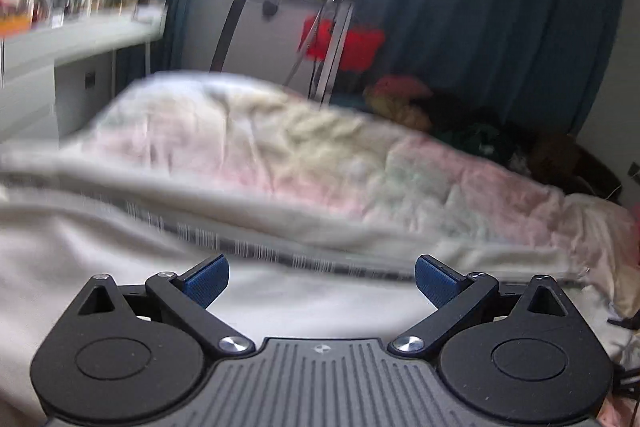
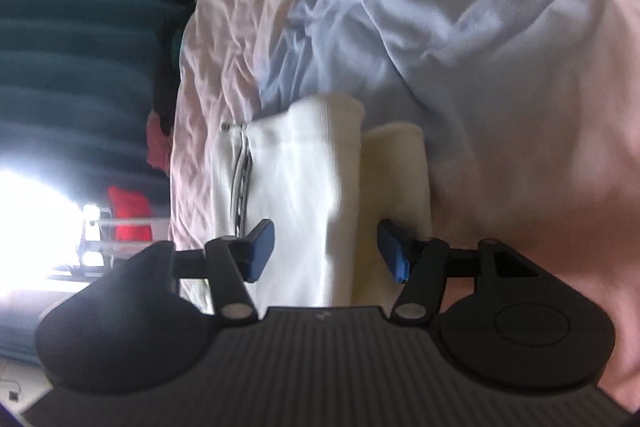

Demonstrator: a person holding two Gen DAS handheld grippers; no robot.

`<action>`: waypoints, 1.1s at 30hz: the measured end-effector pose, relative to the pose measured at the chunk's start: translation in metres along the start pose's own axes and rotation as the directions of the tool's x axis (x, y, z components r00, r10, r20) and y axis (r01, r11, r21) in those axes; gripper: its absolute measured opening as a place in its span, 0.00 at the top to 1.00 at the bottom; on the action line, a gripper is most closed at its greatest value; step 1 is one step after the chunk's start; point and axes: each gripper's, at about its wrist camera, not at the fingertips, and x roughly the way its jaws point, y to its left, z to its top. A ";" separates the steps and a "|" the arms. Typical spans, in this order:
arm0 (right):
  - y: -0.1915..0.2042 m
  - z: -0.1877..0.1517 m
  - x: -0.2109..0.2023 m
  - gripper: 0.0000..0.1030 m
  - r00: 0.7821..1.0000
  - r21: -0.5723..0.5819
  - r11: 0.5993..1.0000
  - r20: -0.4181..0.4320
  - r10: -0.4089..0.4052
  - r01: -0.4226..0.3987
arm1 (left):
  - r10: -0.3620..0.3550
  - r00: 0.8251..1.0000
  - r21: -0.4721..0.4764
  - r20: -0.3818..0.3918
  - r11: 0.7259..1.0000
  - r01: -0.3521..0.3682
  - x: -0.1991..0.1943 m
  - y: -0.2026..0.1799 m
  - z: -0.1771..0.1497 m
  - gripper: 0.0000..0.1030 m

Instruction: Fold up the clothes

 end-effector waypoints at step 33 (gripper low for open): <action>-0.017 -0.022 -0.022 0.22 0.998 0.059 0.997 -0.045 -0.053 0.056 | 0.002 0.996 -0.159 -0.094 0.987 -0.017 0.017 0.052 0.001 0.03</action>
